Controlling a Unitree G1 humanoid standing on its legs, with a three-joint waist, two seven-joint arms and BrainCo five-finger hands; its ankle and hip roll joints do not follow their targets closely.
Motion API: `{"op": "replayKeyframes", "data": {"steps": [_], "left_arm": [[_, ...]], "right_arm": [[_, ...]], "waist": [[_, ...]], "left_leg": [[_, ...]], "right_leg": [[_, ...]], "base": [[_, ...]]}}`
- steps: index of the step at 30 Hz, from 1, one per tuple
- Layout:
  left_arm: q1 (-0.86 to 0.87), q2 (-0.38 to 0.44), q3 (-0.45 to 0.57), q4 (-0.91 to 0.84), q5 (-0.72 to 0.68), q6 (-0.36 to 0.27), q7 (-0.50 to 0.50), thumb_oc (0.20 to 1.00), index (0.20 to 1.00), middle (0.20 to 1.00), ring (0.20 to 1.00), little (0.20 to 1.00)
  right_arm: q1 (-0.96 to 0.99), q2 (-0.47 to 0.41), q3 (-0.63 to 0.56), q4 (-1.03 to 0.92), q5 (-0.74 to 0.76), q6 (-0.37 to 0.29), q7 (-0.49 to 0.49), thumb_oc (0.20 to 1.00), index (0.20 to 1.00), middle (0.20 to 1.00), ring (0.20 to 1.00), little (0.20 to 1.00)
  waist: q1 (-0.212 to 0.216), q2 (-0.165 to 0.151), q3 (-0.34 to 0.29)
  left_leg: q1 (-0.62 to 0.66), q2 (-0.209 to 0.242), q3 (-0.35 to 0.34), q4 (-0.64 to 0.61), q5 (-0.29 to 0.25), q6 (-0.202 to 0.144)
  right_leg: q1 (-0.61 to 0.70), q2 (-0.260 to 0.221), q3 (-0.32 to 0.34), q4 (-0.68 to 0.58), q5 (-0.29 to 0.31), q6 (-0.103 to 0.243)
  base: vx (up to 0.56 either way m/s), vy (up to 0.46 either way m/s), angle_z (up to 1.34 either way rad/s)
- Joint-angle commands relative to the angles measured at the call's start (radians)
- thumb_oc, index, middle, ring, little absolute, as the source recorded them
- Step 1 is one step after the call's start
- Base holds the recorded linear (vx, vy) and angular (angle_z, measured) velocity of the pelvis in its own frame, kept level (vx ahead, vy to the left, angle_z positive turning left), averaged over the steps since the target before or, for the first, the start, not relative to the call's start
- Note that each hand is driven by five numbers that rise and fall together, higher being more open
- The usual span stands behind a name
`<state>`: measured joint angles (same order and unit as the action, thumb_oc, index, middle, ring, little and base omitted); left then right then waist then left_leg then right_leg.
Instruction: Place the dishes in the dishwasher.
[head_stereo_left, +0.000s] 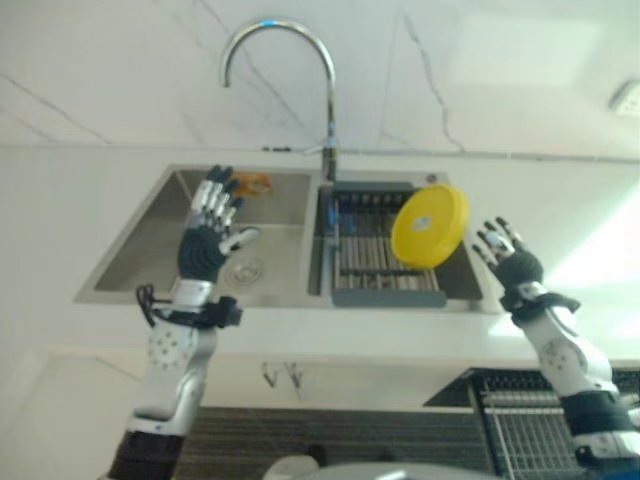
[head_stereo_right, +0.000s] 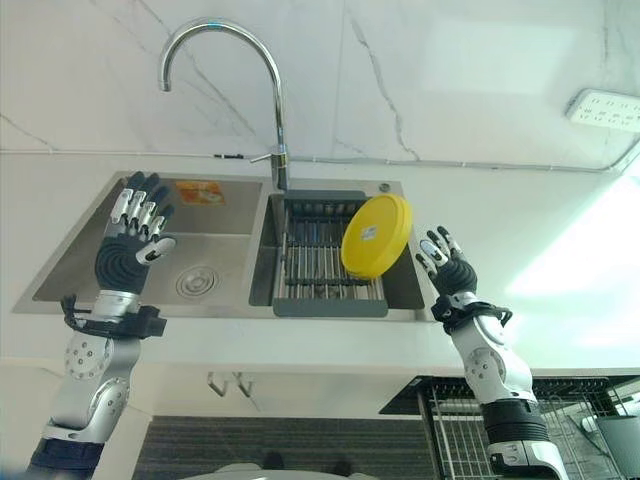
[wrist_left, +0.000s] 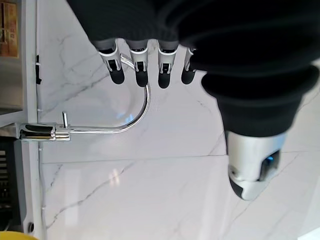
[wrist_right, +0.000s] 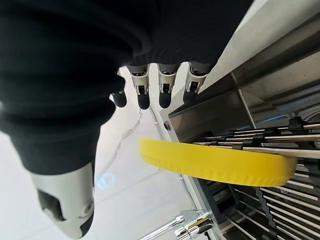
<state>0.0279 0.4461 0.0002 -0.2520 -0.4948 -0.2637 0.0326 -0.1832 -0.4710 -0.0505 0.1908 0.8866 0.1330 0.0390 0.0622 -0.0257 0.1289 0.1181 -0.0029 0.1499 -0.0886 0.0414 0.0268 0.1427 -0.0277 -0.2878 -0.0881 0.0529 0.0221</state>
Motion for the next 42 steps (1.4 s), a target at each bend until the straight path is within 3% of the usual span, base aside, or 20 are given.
{"op": "replayKeyframes", "data": {"steps": [1,42], "left_arm": [[-0.087,0.049,-0.024,0.028,-0.014,-0.061,0.005,1.0,1.0,1.0,1.0,1.0],[-0.125,0.097,-0.044,0.04,-0.02,-0.026,0.068,1.0,1.0,1.0,1.0,1.0]], "right_arm": [[-0.117,-0.054,-0.018,0.055,0.056,-0.015,0.028,1.0,1.0,1.0,1.0,1.0],[-0.275,-0.15,0.074,0.229,0.001,0.097,-0.001,1.0,1.0,1.0,1.0,1.0]], "waist": [[0.034,-0.019,-0.028],[0.068,-0.027,-0.017]], "left_leg": [[0.052,0.037,0.0,0.001,-0.128,-0.062],[0.051,0.041,-0.017,0.001,-0.117,-0.074]], "right_leg": [[0.039,-0.071,-0.048,0.007,-0.072,0.1],[0.057,-0.075,-0.073,0.004,-0.074,0.097]], "base": [[0.0,0.0,0.0],[0.0,-0.002,0.02]]}}
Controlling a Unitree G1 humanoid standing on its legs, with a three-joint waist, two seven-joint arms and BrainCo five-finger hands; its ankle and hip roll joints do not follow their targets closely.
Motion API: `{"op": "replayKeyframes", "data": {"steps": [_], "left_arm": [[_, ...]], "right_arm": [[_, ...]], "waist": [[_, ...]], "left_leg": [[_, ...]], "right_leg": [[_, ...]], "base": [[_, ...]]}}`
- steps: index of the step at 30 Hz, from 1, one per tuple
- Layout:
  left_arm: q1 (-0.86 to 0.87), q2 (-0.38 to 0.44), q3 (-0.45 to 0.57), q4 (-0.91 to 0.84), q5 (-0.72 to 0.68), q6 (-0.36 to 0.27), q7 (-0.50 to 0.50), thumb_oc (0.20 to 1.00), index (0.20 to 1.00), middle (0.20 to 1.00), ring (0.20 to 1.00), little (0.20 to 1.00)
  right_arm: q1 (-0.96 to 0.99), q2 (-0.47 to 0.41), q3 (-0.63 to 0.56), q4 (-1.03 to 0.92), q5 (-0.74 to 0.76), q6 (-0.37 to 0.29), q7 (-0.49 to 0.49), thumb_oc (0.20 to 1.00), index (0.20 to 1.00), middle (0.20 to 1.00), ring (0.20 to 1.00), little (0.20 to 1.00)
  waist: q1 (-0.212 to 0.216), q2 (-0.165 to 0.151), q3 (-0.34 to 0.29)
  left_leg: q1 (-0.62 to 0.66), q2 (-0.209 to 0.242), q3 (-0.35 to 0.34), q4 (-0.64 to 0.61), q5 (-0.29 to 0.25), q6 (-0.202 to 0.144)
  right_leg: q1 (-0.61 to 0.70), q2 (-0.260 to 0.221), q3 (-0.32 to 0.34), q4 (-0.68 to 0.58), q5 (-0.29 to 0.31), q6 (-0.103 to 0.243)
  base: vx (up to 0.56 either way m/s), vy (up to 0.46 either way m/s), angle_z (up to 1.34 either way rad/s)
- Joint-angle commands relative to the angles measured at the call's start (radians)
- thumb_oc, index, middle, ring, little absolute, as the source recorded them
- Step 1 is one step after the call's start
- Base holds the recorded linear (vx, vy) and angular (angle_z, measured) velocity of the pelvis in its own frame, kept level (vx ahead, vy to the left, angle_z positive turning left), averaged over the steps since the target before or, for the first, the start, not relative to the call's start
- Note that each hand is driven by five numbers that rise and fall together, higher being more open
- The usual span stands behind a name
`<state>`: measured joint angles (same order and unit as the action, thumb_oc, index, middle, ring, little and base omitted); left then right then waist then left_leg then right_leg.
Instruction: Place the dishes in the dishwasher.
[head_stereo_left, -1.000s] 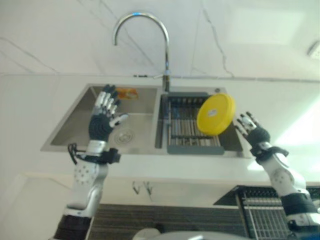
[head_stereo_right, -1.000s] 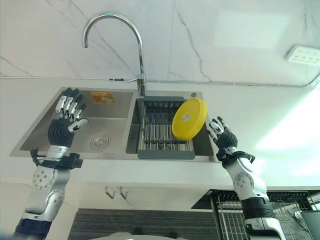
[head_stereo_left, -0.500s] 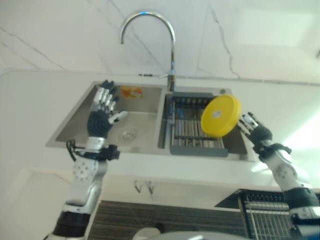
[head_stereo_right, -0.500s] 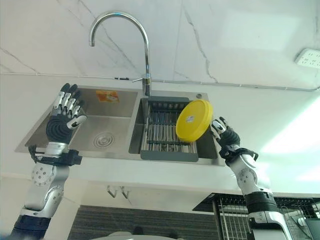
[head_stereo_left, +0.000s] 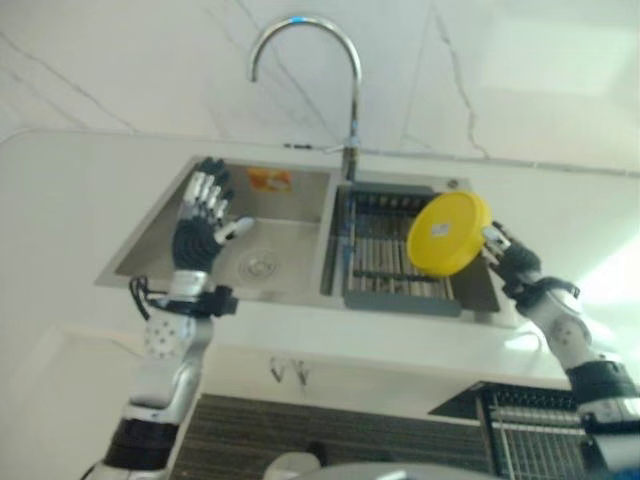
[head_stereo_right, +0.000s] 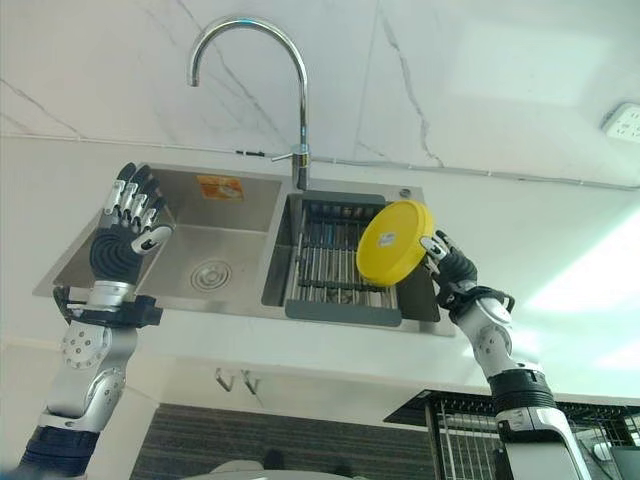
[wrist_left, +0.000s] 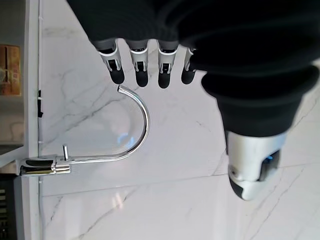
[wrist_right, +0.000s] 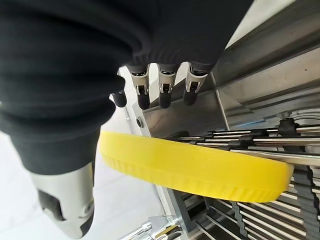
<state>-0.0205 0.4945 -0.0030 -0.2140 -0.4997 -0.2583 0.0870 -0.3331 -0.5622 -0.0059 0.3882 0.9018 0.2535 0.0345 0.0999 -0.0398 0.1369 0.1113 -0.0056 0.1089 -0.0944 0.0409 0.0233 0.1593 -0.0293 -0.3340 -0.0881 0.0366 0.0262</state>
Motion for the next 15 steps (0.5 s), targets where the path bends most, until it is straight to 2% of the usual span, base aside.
{"op": "replayKeyframes", "data": {"steps": [1,15], "left_arm": [[-0.077,0.048,-0.041,0.002,-0.014,-0.031,0.015,1.0,1.0,1.0,1.0,1.0],[-0.073,0.06,-0.049,-0.005,-0.008,-0.024,0.016,1.0,1.0,1.0,1.0,1.0]], "right_arm": [[-0.127,-0.061,0.03,0.034,-0.013,-0.019,0.006,1.0,1.0,1.0,1.0,1.0],[-0.165,-0.082,0.059,0.075,-0.02,0.016,0.031,1.0,1.0,1.0,1.0,1.0]], "waist": [[0.03,-0.013,-0.026],[0.04,-0.012,-0.026]], "left_leg": [[0.058,0.043,0.024,0.007,-0.116,-0.071],[0.058,0.043,0.018,0.007,-0.113,-0.073]], "right_leg": [[0.04,-0.073,-0.026,0.003,-0.059,0.093],[0.043,-0.074,-0.029,0.002,-0.057,0.092]], "base": [[0.0,0.0,0.0],[0.0,0.0,0.0]]}}
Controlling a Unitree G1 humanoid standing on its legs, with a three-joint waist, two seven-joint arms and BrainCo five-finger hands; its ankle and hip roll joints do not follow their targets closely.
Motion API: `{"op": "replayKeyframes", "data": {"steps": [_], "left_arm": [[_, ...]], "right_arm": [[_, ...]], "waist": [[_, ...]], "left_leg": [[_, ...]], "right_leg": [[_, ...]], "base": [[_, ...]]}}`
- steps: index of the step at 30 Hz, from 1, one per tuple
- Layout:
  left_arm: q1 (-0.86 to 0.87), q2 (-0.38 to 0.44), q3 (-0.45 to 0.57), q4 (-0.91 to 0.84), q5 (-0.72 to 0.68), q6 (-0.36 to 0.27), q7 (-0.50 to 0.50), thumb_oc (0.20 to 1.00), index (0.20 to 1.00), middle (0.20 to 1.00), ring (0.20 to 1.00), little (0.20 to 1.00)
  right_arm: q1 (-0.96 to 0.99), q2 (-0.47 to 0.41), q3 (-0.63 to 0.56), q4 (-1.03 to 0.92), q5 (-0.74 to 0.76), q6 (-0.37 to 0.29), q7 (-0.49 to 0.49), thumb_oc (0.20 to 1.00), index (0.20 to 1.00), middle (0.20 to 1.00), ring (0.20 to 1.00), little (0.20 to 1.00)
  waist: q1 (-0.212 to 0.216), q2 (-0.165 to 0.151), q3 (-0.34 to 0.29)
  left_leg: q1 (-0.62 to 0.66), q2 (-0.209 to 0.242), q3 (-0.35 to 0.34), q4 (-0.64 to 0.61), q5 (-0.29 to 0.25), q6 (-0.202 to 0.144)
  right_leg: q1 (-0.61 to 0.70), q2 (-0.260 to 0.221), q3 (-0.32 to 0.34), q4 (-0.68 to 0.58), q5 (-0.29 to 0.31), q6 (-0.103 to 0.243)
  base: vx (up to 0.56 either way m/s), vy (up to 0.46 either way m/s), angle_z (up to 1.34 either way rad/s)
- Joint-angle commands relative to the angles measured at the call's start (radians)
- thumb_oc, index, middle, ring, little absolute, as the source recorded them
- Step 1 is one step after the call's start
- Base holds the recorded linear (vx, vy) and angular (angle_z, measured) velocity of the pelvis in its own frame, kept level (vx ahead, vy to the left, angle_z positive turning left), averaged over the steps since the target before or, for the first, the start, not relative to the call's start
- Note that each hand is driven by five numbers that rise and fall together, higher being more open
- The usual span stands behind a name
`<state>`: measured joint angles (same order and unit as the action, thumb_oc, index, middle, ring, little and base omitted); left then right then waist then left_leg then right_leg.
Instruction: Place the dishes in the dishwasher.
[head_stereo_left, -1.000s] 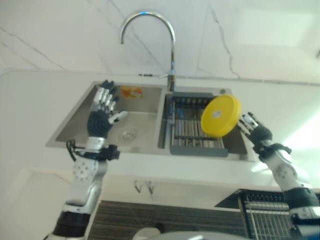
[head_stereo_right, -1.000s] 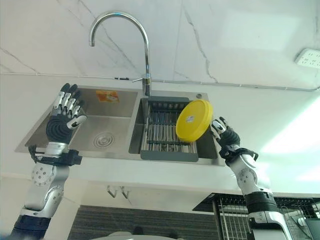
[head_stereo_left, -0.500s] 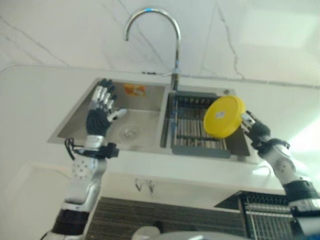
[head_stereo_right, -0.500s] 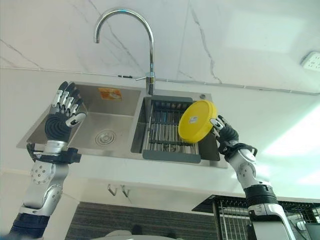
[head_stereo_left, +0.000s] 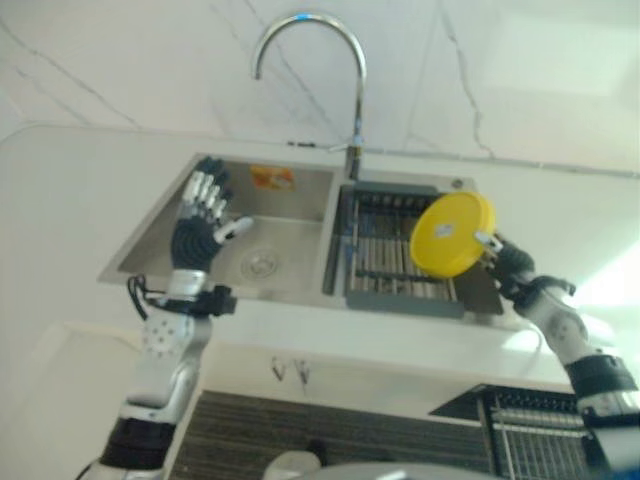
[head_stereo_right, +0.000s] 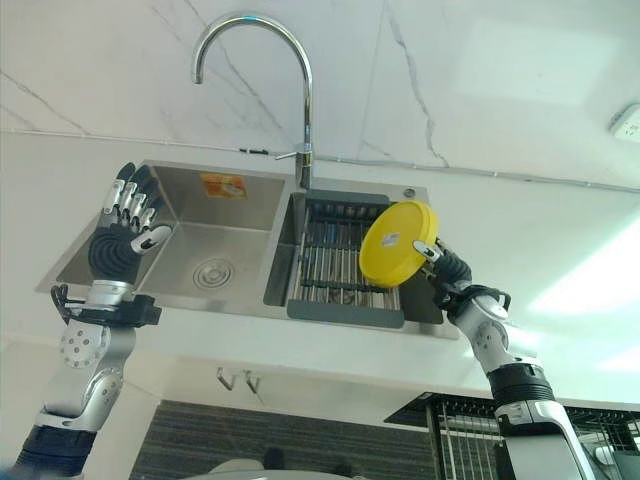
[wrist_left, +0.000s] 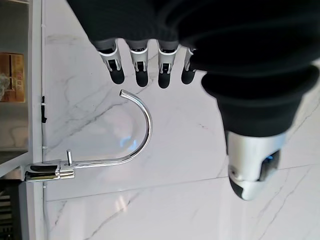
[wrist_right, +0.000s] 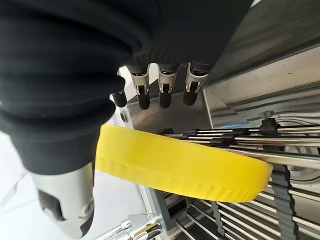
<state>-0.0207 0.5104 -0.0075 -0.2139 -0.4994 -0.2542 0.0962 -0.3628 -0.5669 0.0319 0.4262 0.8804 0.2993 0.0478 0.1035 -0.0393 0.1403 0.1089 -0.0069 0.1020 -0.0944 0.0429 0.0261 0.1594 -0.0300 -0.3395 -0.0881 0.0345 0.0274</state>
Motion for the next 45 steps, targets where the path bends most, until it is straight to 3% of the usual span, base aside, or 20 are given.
{"op": "replayKeyframes", "data": {"steps": [1,28,38,39,40,41,45], "left_arm": [[-0.075,0.042,-0.047,-0.003,-0.006,-0.026,0.01,1.0,1.0,1.0,1.0,1.0],[-0.103,0.06,-0.07,0.01,-0.031,-0.01,0.024,1.0,1.0,1.0,1.0,1.0],[-0.126,0.061,-0.089,0.022,-0.047,0.002,0.012,1.0,1.0,1.0,1.0,1.0],[-0.13,0.06,-0.091,0.024,-0.051,0.005,0.012,1.0,1.0,1.0,1.0,1.0],[-0.132,0.059,-0.094,0.026,-0.053,0.004,0.012,1.0,1.0,1.0,1.0,1.0],[-0.134,0.059,-0.097,0.028,-0.055,0.005,0.012,1.0,1.0,1.0,1.0,1.0],[-0.144,0.056,-0.108,0.036,-0.073,0.021,0.016,1.0,1.0,1.0,1.0,1.0]], "right_arm": [[-0.141,-0.079,0.023,0.041,0.002,-0.028,0.017,1.0,1.0,1.0,1.0,1.0],[-0.245,-0.12,0.068,0.198,-0.049,0.004,0.014,1.0,1.0,1.0,1.0,1.0],[-0.308,-0.142,0.117,0.293,-0.099,0.028,0.084,1.0,1.0,1.0,1.0,1.0],[-0.316,-0.147,0.125,0.314,-0.104,0.032,0.096,0.58,0.58,0.58,0.58,0.58],[-0.323,-0.148,0.129,0.328,-0.09,0.037,0.097,0.241,0.241,0.241,0.241,0.241],[-0.33,-0.147,0.13,0.35,-0.081,0.047,0.113,0.2,0.2,0.2,0.2,0.2],[-0.351,-0.131,0.134,0.408,-0.087,0.073,0.116,0.2,0.2,0.2,0.2,0.2]], "waist": [[0.037,-0.013,-0.03],[0.058,-0.012,-0.027],[0.075,-0.019,-0.029],[0.077,-0.019,-0.029],[0.078,-0.019,-0.03],[0.081,-0.019,-0.031],[0.086,-0.016,-0.033]], "left_leg": [[0.06,0.044,0.024,0.007,-0.115,-0.076],[0.063,0.041,0.008,0.007,-0.112,-0.077],[0.059,0.039,0.002,0.007,-0.109,-0.081],[0.059,0.039,0.002,0.007,-0.108,-0.082],[0.059,0.039,0.001,0.007,-0.108,-0.082],[0.059,0.039,0.001,0.007,-0.108,-0.082],[0.06,0.039,0.0,0.007,-0.107,-0.08]], "right_leg": [[0.043,-0.073,-0.023,0.002,-0.056,0.09],[0.051,-0.077,-0.03,0.003,-0.057,0.09],[0.052,-0.08,-0.04,0.002,-0.055,0.093],[0.051,-0.081,-0.042,0.001,-0.054,0.093],[0.051,-0.081,-0.043,0.001,-0.054,0.093],[0.052,-0.082,-0.045,0.001,-0.053,0.094],[0.052,-0.082,-0.046,0.001,-0.053,0.093]], "base": [[0.0,0.0,0.0],[0.0,-0.001,0.01],[0.0,0.004,0.01],[0.0,0.0,0.0],[-0.01,0.014,0.04],[0.0,0.014,0.05],[0.0,0.014,0.05]]}}
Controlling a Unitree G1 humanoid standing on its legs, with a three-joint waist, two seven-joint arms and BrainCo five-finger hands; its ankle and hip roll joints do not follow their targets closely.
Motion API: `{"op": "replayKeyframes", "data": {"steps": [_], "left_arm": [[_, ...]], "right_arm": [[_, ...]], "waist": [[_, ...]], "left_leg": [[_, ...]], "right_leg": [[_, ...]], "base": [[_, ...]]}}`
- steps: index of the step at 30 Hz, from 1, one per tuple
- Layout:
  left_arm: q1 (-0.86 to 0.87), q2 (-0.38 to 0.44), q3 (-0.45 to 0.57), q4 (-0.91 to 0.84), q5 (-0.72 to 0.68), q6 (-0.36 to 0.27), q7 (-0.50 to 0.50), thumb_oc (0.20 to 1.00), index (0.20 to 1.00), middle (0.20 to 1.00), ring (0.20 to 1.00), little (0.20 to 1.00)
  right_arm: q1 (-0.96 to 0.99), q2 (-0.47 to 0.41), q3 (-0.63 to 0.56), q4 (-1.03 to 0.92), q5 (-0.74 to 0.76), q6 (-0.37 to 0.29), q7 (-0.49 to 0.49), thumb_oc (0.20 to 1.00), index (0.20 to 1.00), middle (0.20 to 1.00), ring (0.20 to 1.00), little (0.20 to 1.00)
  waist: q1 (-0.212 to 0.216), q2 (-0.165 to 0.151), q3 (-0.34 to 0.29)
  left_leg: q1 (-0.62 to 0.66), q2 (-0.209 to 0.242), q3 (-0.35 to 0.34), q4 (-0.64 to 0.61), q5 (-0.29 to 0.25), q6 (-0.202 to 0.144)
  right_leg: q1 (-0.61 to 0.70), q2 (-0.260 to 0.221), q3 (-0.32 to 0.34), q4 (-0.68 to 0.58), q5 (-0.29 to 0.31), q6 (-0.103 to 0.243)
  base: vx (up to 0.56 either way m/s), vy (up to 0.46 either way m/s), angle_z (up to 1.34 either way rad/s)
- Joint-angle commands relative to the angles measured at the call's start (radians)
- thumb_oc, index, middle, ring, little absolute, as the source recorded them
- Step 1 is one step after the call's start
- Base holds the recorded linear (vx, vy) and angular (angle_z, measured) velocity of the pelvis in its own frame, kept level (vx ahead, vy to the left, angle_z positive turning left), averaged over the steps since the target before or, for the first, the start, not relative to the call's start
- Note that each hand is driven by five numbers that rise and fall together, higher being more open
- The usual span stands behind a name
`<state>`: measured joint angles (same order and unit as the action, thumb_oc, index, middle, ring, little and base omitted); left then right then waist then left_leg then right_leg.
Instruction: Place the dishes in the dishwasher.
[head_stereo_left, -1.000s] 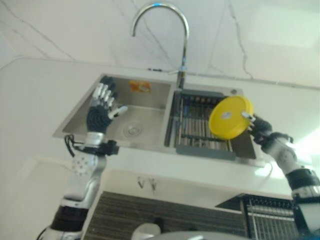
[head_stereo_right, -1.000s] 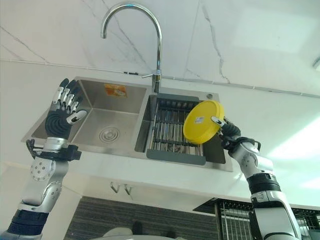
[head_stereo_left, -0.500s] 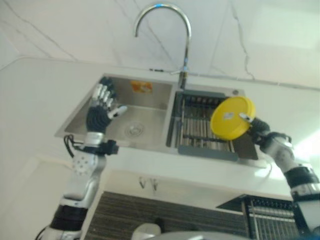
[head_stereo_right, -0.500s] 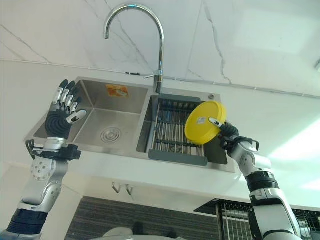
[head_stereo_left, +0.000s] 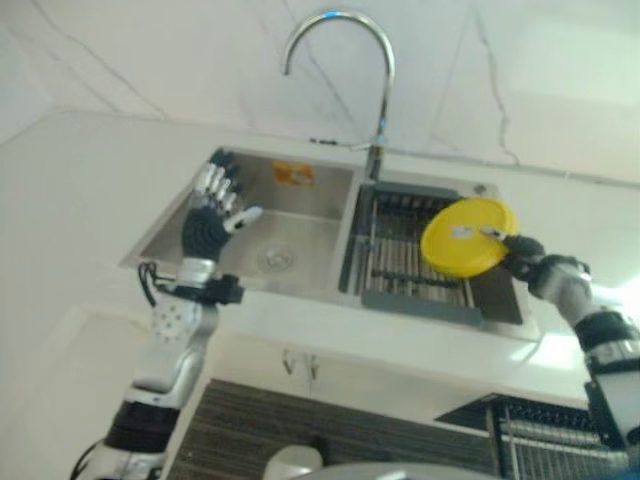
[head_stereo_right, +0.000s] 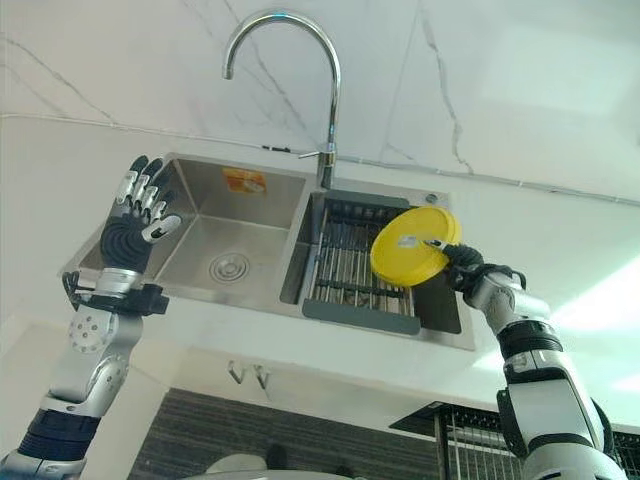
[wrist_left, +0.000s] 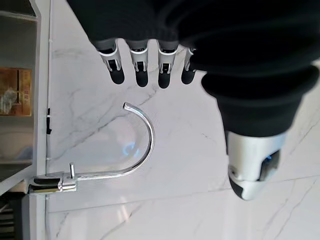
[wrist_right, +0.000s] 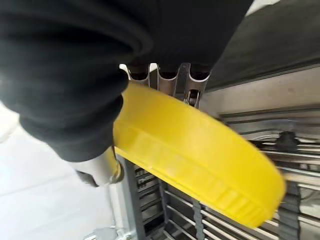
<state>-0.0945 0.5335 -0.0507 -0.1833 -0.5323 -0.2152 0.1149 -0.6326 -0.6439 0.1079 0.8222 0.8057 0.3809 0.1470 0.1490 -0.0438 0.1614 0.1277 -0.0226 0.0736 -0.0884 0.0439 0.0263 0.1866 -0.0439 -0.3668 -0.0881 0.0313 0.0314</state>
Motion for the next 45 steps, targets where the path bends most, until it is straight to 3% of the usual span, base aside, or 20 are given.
{"op": "replayKeyframes", "data": {"steps": [1,3,6,10,20,21,23,28,31,33,35,38,41,44,45], "left_arm": [[-0.07,0.03,-0.066,0.004,-0.037,-0.016,-0.001,1.0,1.0,1.0,1.0,1.0],[-0.074,0.026,-0.072,0.003,-0.03,-0.015,0.013,1.0,1.0,1.0,1.0,1.0],[-0.08,0.028,-0.071,0.01,-0.031,-0.015,0.014,1.0,1.0,1.0,1.0,1.0],[-0.07,0.03,-0.062,0.004,-0.038,-0.012,0.009,1.0,1.0,1.0,1.0,1.0],[-0.011,0.03,-0.027,-0.006,-0.035,-0.024,-0.028,1.0,1.0,1.0,1.0,1.0],[0.004,0.027,-0.018,-0.011,-0.033,-0.027,-0.036,1.0,1.0,1.0,1.0,1.0],[0.034,0.014,-0.004,-0.021,-0.021,-0.04,-0.038,1.0,1.0,1.0,1.0,1.0],[0.11,-0.043,0.049,-0.057,0.092,-0.136,-0.007,1.0,1.0,1.0,1.0,1.0],[0.144,-0.062,0.113,-0.099,0.083,-0.173,-0.006,1.0,1.0,1.0,1.0,1.0],[0.162,-0.082,0.14,-0.111,0.106,-0.2,-0.028,1.0,1.0,1.0,1.0,1.0],[0.184,-0.093,0.161,-0.132,0.131,-0.231,-0.04,1.0,1.0,1.0,1.0,1.0],[0.197,-0.092,0.177,-0.147,0.091,-0.243,-0.066,1.0,1.0,1.0,1.0,1.0],[0.188,-0.072,0.182,-0.155,0.13,-0.251,-0.097,1.0,1.0,1.0,1.0,1.0],[0.215,-0.028,0.188,-0.182,0.32,-0.276,-0.104,1.0,1.0,1.0,1.0,1.0],[0.225,-0.01,0.193,-0.188,0.359,-0.284,-0.096,1.0,1.0,1.0,1.0,1.0]], "right_arm": [[-0.082,-0.052,0.058,0.015,-0.021,-0.003,0.006,0.2,0.2,0.2,0.2,0.2],[-0.072,-0.057,0.08,0.019,-0.105,0.023,0.02,0.2,0.2,0.2,0.2,0.2],[-0.057,-0.06,0.066,0.019,-0.05,-0.006,-0.007,0.2,0.2,0.2,0.2,0.2],[-0.036,-0.049,0.009,-0.029,0.073,-0.077,-0.076,0.2,0.2,0.2,0.2,0.2],[0.09,-0.004,-0.149,-0.282,0.312,-0.271,-0.088,0.2,0.2,0.2,0.2,0.2],[0.124,0.023,-0.178,-0.348,0.331,-0.336,-0.126,0.2,0.2,0.2,0.2,0.2],[0.193,0.08,-0.192,-0.496,0.308,-0.393,-0.176,0.2,0.2,0.2,0.2,0.2],[0.417,0.281,-0.218,-0.878,0.262,-0.476,-0.18,0.2,0.2,0.2,0.2,0.2],[0.505,0.308,-0.256,-1.016,0.243,-0.464,-0.181,0.2,0.2,0.2,0.2,0.2],[0.544,0.308,-0.285,-1.052,0.255,-0.473,-0.153,0.2,0.2,0.2,0.2,0.2],[0.581,0.305,-0.313,-1.081,0.272,-0.506,-0.14,0.2,0.2,0.2,0.2,0.2],[0.602,0.31,-0.333,-1.123,0.269,-0.555,-0.131,0.2,0.2,0.2,0.2,0.2],[0.635,0.342,-0.365,-1.184,0.253,-0.585,-0.123,0.2,0.2,0.2,0.2,0.2],[0.694,0.351,-0.405,-1.228,0.261,-0.566,-0.116,0.2,0.2,0.2,0.2,0.2],[0.709,0.351,-0.409,-1.231,0.257,-0.559,-0.108,0.2,0.2,0.2,0.2,0.2]], "waist": [[0.041,-0.011,-0.054],[0.036,-0.01,-0.05],[0.033,-0.01,-0.047],[0.029,-0.005,-0.047],[0.0,0.005,-0.051],[-0.009,0.009,-0.051],[-0.024,0.017,-0.05],[-0.083,0.036,-0.041],[-0.106,0.04,-0.041],[-0.114,-0.002,-0.016],[-0.118,-0.028,0.008],[-0.153,-0.013,0.013],[-0.211,0.015,0.028],[-0.23,0.015,0.048],[-0.231,0.025,0.051]], "left_leg": [[0.041,0.055,0.028,0.001,-0.108,-0.08],[0.041,0.056,0.032,0.001,-0.106,-0.08],[0.041,0.056,0.032,0.001,-0.107,-0.079],[0.042,0.056,0.031,0.001,-0.108,-0.08],[0.041,0.064,0.038,0.001,-0.107,-0.083],[0.04,0.066,0.04,0.001,-0.108,-0.083],[0.038,0.07,0.041,0.001,-0.105,-0.081],[0.039,0.085,0.066,0.001,-0.099,-0.077],[0.061,0.076,0.057,0.001,-0.097,-0.075],[-0.005,0.05,0.072,0.222,-0.17,-0.069],[-0.071,0.012,0.004,0.404,-0.207,-0.059],[0.008,-0.006,-0.013,0.271,-0.264,-0.039],[0.11,0.006,0.016,0.107,-0.24,-0.033],[0.112,-0.036,-0.032,0.066,-0.222,-0.034],[0.118,-0.033,-0.034,0.055,-0.223,-0.031]], "right_leg": [[0.025,-0.068,-0.018,0.001,-0.05,0.088],[0.023,-0.069,-0.015,0.001,-0.047,0.09],[0.022,-0.07,-0.016,0.003,-0.047,0.09],[0.024,-0.068,-0.016,0.003,-0.048,0.09],[0.019,-0.058,-0.003,0.001,-0.052,0.086],[0.016,-0.054,0.005,0.001,-0.053,0.084],[0.009,-0.051,0.019,0.001,-0.054,0.081],[-0.009,-0.037,0.059,0.001,-0.058,0.076],[-0.027,-0.033,0.109,0.001,-0.056,0.082],[-0.037,-0.074,0.124,0.001,-0.032,0.074],[-0.064,-0.097,0.134,0.001,0.006,0.071],[-0.123,-0.104,0.156,0.014,0.049,0.099],[-0.227,-0.124,0.182,0.06,0.102,0.16],[-0.299,-0.156,0.203,0.074,0.158,0.172],[-0.306,-0.148,0.194,0.079,0.148,0.174]], "base": [[0.0,0.0,0.0],[-0.03,0.024,0.02],[0.0,0.0,0.0],[0.0,0.0,0.0],[0.0,-0.042,0.0],[0.02,-0.08,0.0],[0.02,-0.089,0.01],[0.01,-0.096,-0.16],[-0.05,0.002,-0.31],[-0.23,0.063,-0.22],[-0.26,0.195,-0.43],[-0.16,0.318,-0.43],[-0.13,0.326,-0.19],[-0.08,0.336,-0.15],[-0.12,0.286,-0.16]]}}
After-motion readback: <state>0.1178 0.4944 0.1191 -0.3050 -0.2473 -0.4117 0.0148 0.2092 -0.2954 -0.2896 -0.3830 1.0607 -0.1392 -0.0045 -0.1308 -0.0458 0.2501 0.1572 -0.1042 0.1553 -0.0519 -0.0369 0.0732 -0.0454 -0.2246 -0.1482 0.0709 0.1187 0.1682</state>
